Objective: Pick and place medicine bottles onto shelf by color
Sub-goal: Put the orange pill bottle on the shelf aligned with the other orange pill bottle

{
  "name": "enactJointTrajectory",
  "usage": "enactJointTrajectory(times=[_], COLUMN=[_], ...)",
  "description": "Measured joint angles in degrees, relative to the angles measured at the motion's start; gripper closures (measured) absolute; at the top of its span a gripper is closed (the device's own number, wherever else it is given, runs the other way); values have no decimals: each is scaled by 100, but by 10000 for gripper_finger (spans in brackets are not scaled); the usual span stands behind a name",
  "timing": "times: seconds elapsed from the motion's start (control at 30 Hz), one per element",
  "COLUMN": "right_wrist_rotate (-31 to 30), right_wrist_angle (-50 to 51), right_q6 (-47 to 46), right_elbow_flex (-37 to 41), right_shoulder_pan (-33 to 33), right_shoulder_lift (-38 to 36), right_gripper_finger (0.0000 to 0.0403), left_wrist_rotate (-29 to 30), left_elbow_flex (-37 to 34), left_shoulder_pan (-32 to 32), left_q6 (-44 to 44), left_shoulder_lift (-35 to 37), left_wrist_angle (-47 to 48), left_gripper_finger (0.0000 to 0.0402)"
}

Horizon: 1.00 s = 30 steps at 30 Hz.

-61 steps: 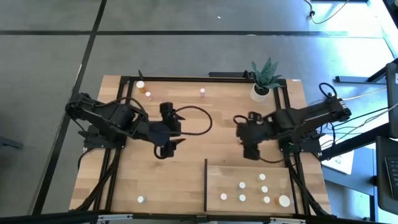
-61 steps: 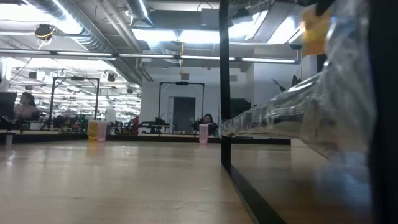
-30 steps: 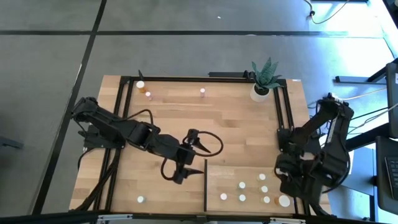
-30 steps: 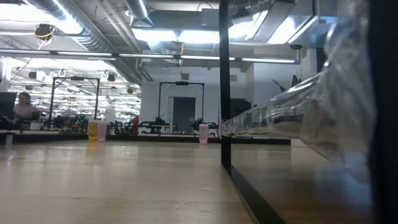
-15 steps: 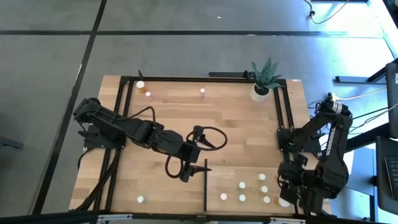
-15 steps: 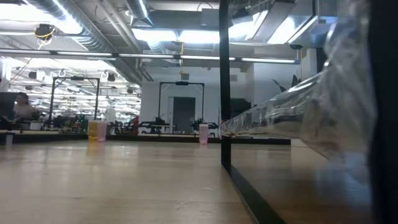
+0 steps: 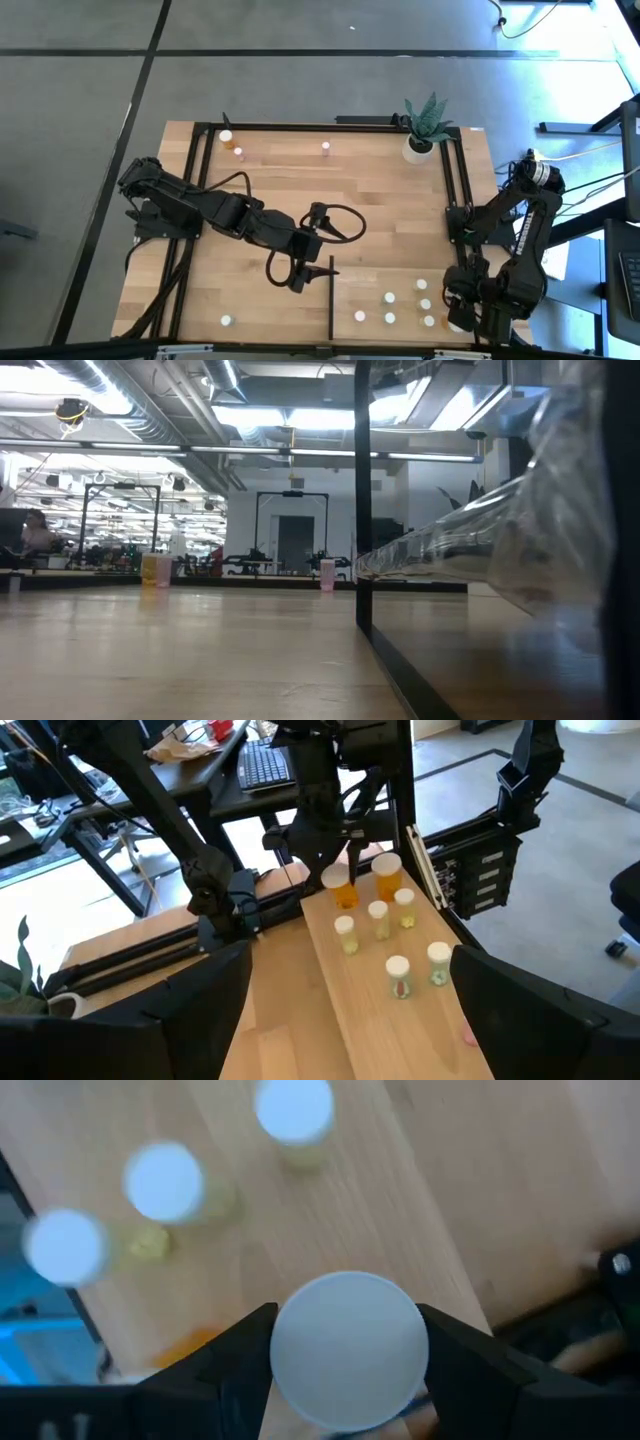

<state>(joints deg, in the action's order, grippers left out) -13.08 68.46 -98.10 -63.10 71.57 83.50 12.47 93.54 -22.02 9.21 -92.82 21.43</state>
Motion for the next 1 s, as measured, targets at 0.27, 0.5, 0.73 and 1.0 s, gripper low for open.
enactJointTrajectory(times=[0.27, 0.5, 0.73, 1.0], right_wrist_rotate=[248, 185, -200, -368], right_wrist_angle=[50, 7, 492, 351], right_q6=[-21, 75, 605, 2082], right_elbow_flex=[32, -143, -493, -495], right_shoulder_pan=[11, 11, 9, 11], right_shoulder_lift=[12, 37, 33, 34], right_gripper_finger=[177, 177, 177, 177], left_wrist_rotate=[2, 3, 4, 4], left_elbow_flex=[0, 2, 2, 2], left_shoulder_pan=[4, 17, 66, 66], left_q6=[2, 9, 7, -6], left_shoulder_lift=[0, 0, 0, 2], left_wrist_angle=[28, 55, 108, 223], left_gripper_finger=[66, 66, 66, 66])
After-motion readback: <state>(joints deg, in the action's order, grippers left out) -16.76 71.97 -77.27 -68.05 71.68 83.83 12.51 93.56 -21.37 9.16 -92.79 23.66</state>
